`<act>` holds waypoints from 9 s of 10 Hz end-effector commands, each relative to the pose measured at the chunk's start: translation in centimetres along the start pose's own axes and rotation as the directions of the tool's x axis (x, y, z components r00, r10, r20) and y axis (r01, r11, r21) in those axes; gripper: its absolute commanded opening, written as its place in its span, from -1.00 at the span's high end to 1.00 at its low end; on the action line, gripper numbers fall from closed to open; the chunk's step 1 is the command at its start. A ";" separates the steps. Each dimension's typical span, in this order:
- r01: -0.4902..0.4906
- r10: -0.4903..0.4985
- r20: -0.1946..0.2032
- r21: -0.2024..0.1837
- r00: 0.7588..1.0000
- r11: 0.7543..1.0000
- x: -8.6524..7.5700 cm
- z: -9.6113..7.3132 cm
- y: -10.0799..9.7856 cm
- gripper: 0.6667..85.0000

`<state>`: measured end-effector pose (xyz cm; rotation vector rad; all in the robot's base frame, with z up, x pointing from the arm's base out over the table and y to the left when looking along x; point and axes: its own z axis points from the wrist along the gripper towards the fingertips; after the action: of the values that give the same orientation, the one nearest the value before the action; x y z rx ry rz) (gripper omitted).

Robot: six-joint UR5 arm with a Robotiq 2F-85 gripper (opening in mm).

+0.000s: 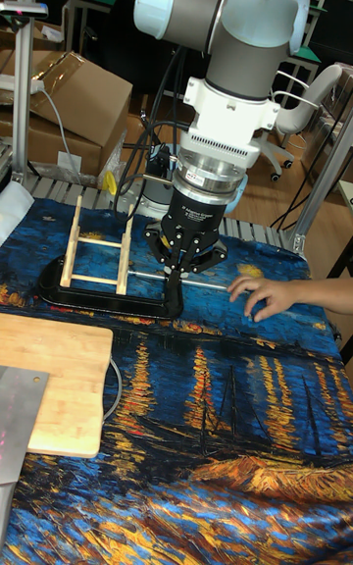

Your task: Put the knife on the knife rack

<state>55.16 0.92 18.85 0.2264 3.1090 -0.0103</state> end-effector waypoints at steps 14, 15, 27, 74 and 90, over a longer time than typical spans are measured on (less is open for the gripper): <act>-0.013 0.013 -0.006 -0.007 1.000 1.000 -0.1 -0.2 0.6 0.99; -0.016 0.016 -0.006 -0.007 1.000 1.000 -0.1 -0.3 0.6 0.99; -0.023 0.022 -0.009 -0.006 1.000 1.000 -0.1 -0.3 0.8 0.99; -0.006 0.007 0.049 -0.006 0.999 1.000 -1.2 2.6 -0.4 0.99; 0.073 -0.072 0.062 -0.022 0.995 0.997 -1.3 2.7 -0.4 0.99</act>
<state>56.49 -0.31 16.09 0.1200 3.0491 -0.0236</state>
